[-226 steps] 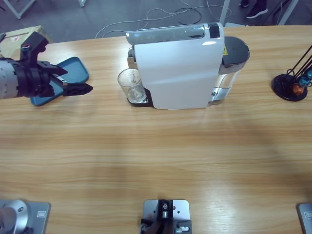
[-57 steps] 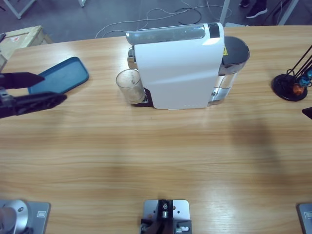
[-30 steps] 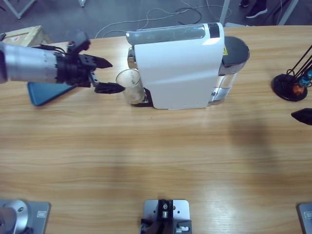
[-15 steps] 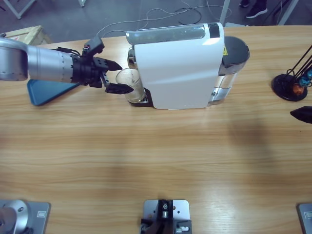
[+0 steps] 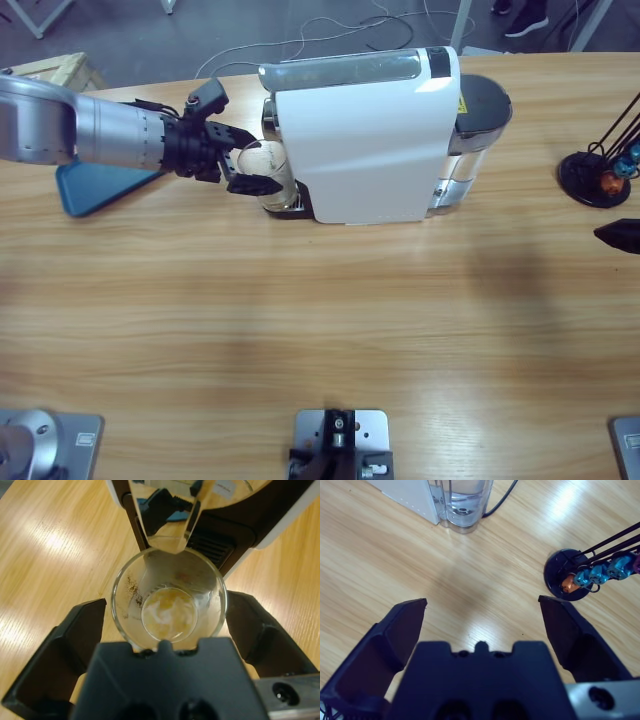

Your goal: Pour coffee

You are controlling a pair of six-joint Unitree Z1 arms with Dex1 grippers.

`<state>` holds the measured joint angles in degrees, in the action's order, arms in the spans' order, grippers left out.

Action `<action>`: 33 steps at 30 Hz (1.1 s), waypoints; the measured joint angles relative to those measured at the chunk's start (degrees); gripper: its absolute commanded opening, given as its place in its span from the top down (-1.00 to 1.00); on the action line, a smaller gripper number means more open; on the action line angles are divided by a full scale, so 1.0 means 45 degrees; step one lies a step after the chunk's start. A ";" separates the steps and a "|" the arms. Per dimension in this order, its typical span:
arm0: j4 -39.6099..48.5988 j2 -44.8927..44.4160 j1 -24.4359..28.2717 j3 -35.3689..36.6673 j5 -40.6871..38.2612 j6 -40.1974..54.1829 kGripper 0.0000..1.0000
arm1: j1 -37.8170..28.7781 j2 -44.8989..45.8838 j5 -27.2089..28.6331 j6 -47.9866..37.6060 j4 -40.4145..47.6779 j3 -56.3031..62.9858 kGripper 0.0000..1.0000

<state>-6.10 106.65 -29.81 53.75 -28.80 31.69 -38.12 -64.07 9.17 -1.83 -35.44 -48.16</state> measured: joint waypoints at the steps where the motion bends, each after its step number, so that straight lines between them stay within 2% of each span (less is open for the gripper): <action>1: 0.0000 0.0023 -0.0005 0.0000 -0.0019 -0.0002 -0.24 | 0.0000 0.0000 0.0000 0.0000 0.0000 0.0000 -1.00; 2: 0.0000 0.0042 -0.0020 -0.0001 -0.0028 -0.0002 0.04 | 0.0000 0.0000 0.0000 0.0000 0.0000 0.0000 -1.00; 3: 0.0000 0.0056 -0.0045 -0.0002 -0.0043 -0.0002 0.15 | 0.0000 0.0000 0.0000 0.0000 0.0000 0.0000 -1.00; 7: -0.0002 0.0068 -0.0178 -0.0010 -0.0316 -0.0172 0.96 | 0.0000 0.0000 0.0000 0.0000 0.0000 0.0000 -1.00; 15: -0.0069 0.0067 -0.0253 -0.0175 -0.0577 -0.0608 1.00 | 0.0000 0.0000 0.0000 0.0000 0.0000 0.0000 -1.00; 19: -0.0118 -0.0400 0.0130 -0.0640 -0.0092 -0.0789 1.00 | 0.0000 0.0000 0.0000 0.0000 0.0000 0.0000 -1.00; 25: -0.0117 -0.1861 0.2702 -0.1306 0.0952 -0.2468 1.00 | 0.0000 0.0000 0.0000 0.0000 0.0000 0.0000 -1.00; 33: -0.0393 -0.2186 0.5314 -0.1116 0.4978 -0.5163 1.00 | 0.0000 0.0000 0.0000 0.0000 0.0000 0.0000 -1.00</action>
<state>-7.87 96.81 -5.90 48.72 -6.39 8.46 -38.12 -64.07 9.17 -1.83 -35.45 -48.17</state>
